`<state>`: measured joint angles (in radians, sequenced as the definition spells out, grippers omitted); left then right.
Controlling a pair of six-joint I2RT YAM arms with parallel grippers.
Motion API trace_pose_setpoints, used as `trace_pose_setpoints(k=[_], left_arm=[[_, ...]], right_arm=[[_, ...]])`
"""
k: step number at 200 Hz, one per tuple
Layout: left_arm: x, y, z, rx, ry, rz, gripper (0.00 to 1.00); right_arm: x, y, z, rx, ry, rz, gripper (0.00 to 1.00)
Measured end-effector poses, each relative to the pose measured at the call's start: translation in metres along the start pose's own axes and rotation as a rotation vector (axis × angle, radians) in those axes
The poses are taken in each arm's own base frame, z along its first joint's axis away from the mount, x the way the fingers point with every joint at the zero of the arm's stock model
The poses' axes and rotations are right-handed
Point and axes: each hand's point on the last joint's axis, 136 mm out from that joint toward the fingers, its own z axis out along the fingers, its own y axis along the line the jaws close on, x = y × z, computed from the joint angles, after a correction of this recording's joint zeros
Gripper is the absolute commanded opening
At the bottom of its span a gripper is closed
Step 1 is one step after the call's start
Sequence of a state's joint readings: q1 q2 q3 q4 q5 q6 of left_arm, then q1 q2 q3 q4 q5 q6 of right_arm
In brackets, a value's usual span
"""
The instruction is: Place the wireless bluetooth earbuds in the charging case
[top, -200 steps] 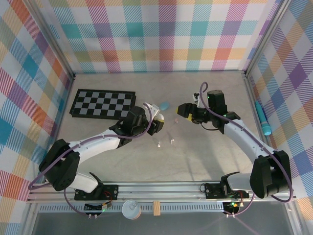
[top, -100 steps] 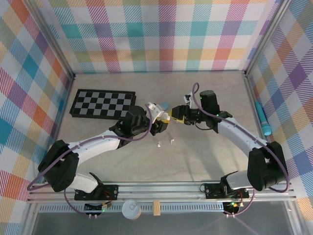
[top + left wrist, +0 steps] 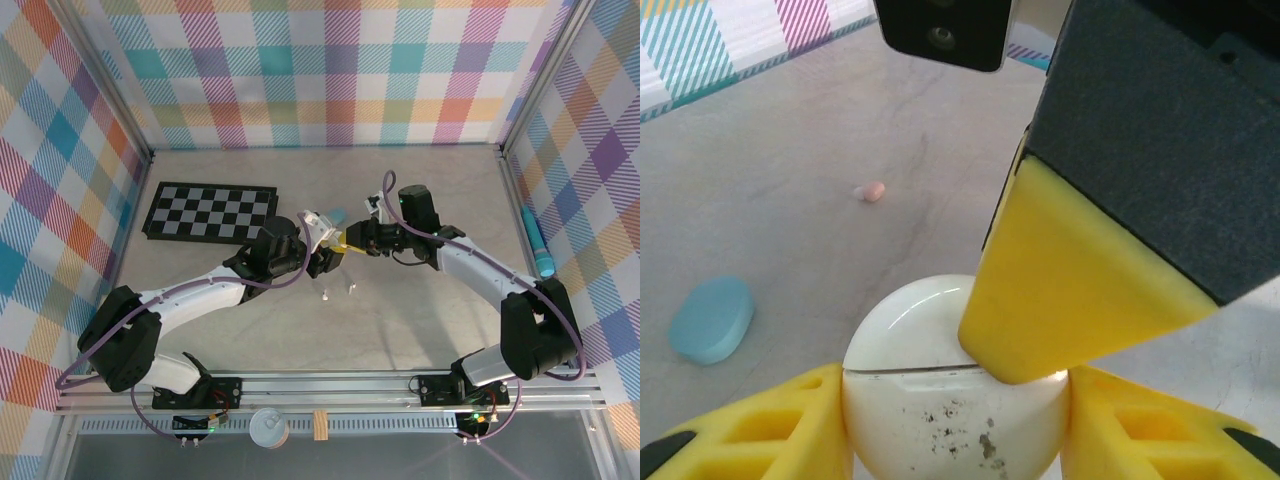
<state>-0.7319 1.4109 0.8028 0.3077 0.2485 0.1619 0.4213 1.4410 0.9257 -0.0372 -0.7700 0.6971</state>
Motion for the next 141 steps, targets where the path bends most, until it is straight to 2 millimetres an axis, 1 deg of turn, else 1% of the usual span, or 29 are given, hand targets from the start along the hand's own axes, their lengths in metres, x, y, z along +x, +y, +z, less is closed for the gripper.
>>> trace_pose_setpoints(k=[16,25,36,50,60,81,90,109,123,141], left_arm=[[0.0,0.001,0.0,-0.003,0.002,0.004,0.48],[0.0,0.001,0.0,-0.004,0.002,0.007,0.5],[0.001,0.001,0.0,-0.004,0.002,0.013,0.57],[0.0,-0.001,0.0,0.002,0.001,0.016,0.7],[0.0,-0.003,0.0,0.012,0.0,0.009,0.77],[0.0,-0.008,-0.003,0.042,0.004,-0.005,0.89],[-0.003,-0.012,-0.005,0.068,-0.002,-0.011,0.93],[-0.009,-0.021,-0.015,0.13,-0.027,-0.033,0.94],[-0.013,-0.025,-0.024,0.176,-0.051,-0.054,0.9],[-0.018,-0.021,-0.034,0.224,-0.092,-0.105,0.88]], right_arm=[[0.0,0.0,0.0,0.001,-0.001,-0.001,0.21],[0.0,0.0,0.0,0.002,-0.001,-0.001,0.21],[0.0,0.0,0.0,0.001,-0.001,-0.002,0.21],[0.0,0.0,0.0,0.008,-0.005,-0.011,0.21],[0.0,-0.002,0.0,0.017,-0.008,-0.025,0.21],[0.0,-0.002,-0.003,0.04,-0.015,-0.074,0.2],[-0.001,0.0,-0.006,0.049,-0.019,-0.116,0.2],[-0.001,0.009,-0.012,0.056,-0.019,-0.219,0.19],[0.001,0.018,-0.019,0.058,-0.011,-0.32,0.2],[0.0,0.033,-0.027,0.056,-0.007,-0.454,0.2]])
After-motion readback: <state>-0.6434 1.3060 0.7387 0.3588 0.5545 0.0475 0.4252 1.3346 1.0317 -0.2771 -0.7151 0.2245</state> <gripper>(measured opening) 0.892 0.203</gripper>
